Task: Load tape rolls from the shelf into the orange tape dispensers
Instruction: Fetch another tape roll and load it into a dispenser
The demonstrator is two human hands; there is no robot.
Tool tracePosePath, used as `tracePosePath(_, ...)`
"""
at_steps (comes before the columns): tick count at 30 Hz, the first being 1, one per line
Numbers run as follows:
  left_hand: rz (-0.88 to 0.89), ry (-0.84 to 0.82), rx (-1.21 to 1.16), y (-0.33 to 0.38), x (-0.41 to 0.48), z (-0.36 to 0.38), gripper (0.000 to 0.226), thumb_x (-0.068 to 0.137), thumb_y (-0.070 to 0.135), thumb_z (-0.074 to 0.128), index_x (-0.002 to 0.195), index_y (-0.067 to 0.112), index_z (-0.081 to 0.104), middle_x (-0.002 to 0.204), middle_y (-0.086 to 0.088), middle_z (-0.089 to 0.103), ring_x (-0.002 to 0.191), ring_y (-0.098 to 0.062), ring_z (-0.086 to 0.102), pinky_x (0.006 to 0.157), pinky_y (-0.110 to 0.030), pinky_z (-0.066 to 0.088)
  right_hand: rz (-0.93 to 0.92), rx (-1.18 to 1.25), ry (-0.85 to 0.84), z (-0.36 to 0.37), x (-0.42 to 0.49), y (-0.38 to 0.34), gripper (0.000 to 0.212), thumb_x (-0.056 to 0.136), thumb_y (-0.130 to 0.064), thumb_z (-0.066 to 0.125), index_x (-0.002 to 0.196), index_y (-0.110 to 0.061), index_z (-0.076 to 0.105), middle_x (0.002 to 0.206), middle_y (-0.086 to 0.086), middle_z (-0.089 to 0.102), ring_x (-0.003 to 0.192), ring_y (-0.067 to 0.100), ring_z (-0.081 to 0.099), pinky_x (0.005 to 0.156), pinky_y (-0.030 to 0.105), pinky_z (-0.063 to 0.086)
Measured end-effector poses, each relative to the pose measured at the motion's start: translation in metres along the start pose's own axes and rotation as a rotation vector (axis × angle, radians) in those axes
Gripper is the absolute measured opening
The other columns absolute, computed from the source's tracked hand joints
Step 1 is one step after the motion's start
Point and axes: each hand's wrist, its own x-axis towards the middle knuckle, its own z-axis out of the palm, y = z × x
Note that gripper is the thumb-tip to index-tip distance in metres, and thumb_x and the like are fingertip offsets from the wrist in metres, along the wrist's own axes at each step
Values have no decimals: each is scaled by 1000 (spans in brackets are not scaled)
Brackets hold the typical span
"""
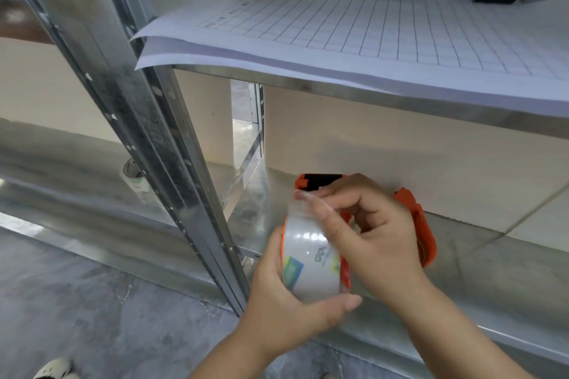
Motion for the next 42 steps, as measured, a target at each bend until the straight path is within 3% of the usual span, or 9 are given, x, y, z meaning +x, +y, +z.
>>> tracePosePath(8,-145,94,147,-8,-3,-10,59,46,25,86,100,35,64,91,-1,74,81,-13,70,67,-27,56,73,295,98,-9,16,-13,17,77,-14,68,69,-29,69,77,-11,74,71,10,73,66,21,56)
tracePosePath(12,-168,92,246,-11,-17,-14,62,41,33,88,97,46,65,91,5,73,78,-9,72,61,-23,57,245,222,180,-31,44,1,10,74,-29,67,64,-30,70,75,-9,76,84,14,73,88,36,52)
tracePosePath(19,-77,98,352,-12,-29,-9,62,42,36,87,101,41,66,80,4,75,64,-10,71,54,-20,53,471,129,203,-41,58,50,35,83,-15,66,51,-28,68,69,-4,75,94,27,70,95,39,52)
tracePosePath(27,49,145,390,-8,-31,-8,52,37,35,85,88,34,72,57,-4,65,45,-3,57,48,-12,43,637,245,181,-36,50,87,20,86,-8,62,66,-10,58,55,-5,71,58,6,70,64,21,59)
tracePosePath(32,108,173,362,-2,-32,-2,30,43,35,79,71,28,69,44,-5,51,37,-3,43,43,-10,32,759,216,69,-26,41,99,21,87,-9,61,66,-10,56,51,-2,62,49,10,59,54,21,47)
tracePosePath(35,144,182,310,3,-32,-1,22,51,35,74,73,38,69,41,11,49,36,4,38,43,-6,31,834,233,-123,-25,36,99,34,89,-6,51,56,-13,48,50,-1,47,46,10,41,50,26,33)
tracePosePath(38,169,180,287,7,-32,0,16,56,35,71,69,40,65,41,20,47,35,9,36,43,-2,29,1052,450,-308,-29,25,100,56,94,-7,37,43,-17,56,44,-6,55,41,6,53,48,22,46)
tracePosePath(40,189,175,297,9,-31,0,17,57,33,69,70,43,64,41,25,46,35,11,37,43,-1,29,1085,591,-430,-29,17,98,50,90,-14,48,44,-15,69,51,-6,68,50,5,65,53,18,54)
tracePosePath(42,178,176,283,9,-32,1,17,58,33,69,70,43,65,41,25,46,35,11,37,43,0,29,1013,603,-530,-25,13,90,18,64,-30,80,53,-16,75,59,-5,73,59,4,69,59,19,56)
